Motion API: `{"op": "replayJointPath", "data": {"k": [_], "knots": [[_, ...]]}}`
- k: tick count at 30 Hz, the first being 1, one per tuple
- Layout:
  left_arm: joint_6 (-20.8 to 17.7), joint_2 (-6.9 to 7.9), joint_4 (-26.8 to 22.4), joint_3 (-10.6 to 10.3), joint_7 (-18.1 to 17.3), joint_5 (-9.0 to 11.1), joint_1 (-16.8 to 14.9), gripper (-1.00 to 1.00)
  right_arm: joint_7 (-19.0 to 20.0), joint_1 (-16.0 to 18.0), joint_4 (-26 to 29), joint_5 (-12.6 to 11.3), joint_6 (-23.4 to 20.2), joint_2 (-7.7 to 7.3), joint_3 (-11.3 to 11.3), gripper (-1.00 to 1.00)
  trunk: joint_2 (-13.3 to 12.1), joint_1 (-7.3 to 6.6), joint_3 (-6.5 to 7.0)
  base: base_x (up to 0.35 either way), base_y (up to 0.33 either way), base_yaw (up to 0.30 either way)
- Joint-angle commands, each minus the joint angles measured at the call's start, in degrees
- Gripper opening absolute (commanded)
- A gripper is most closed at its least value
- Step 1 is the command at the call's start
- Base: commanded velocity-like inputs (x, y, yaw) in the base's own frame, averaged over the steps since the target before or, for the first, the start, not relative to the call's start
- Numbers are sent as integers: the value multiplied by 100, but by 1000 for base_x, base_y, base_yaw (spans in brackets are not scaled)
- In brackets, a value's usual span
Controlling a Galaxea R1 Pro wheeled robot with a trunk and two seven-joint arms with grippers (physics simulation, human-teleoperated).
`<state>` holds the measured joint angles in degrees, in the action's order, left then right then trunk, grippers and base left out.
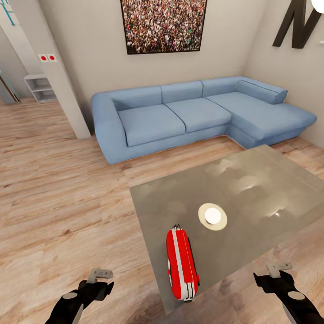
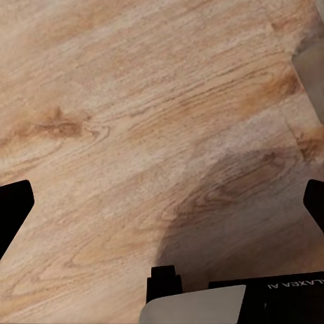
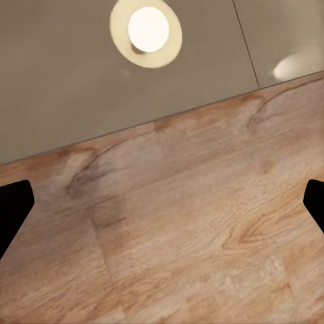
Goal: Turn on the radio receiver that's on the table in the living room.
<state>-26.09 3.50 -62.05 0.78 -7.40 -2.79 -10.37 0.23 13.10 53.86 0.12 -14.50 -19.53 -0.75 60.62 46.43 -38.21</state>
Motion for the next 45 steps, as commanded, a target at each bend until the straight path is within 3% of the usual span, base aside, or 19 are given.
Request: {"op": "replayJointPath", "data": {"k": [1, 23, 32, 33, 36, 38, 39, 42, 45], "knots": [[1, 0, 0, 0, -1, 0, 0, 100, 1, 2, 0, -1, 0, 0, 1, 100, 0, 0, 0, 0, 0, 0], [-1, 2, 0, 1, -7, 6, 0, 100, 441, 0, 41, 31, -15, 1, 62, 100, 0, 0, -1, 0, 0, 0], [-1, 2, 0, 1, -7, 6, 0, 100, 467, 3, 63, 32, -252, -2, 25, 100, 0, 0, -1, 0, 0, 0], [-1, 8, 0, 1, -7, 6, 0, 100, 462, 0, 466, 26, -411, -1, 20, 100, 0, 0, -1, 0, 0, 0], [-1, 27, 0, 3, -7, 9, 0, 100, 461, 0, 958, 22, -755, 19, 23, 100, 0, 0, -1, 0, 0, 0], [-1, 39, 0, 8, -7, 13, 0, 100, 462, 10, 1551, 22, -1538, 26, 13, 100, 0, 0, -1, 0, 0, 0], [-1, 41, 0, 8, -7, 13, 0, 100, 464, 20, 1698, 19, -1712, 30, 11, 100, 0, 0, -1, 0, 0, 0], [5, 44, 0, 9, -7, 15, 0, 100, 468, 214, 2815, -26, -2855, 142, 6, 100, 0, 0, -1, 0, 0, 0], [6, 45, 0, 10, -7, 15, 0, 100, 469, 413, 3175, -49, -3444, 263, 10, 100, 0, 0, -1, 0, 0, 0]]}}
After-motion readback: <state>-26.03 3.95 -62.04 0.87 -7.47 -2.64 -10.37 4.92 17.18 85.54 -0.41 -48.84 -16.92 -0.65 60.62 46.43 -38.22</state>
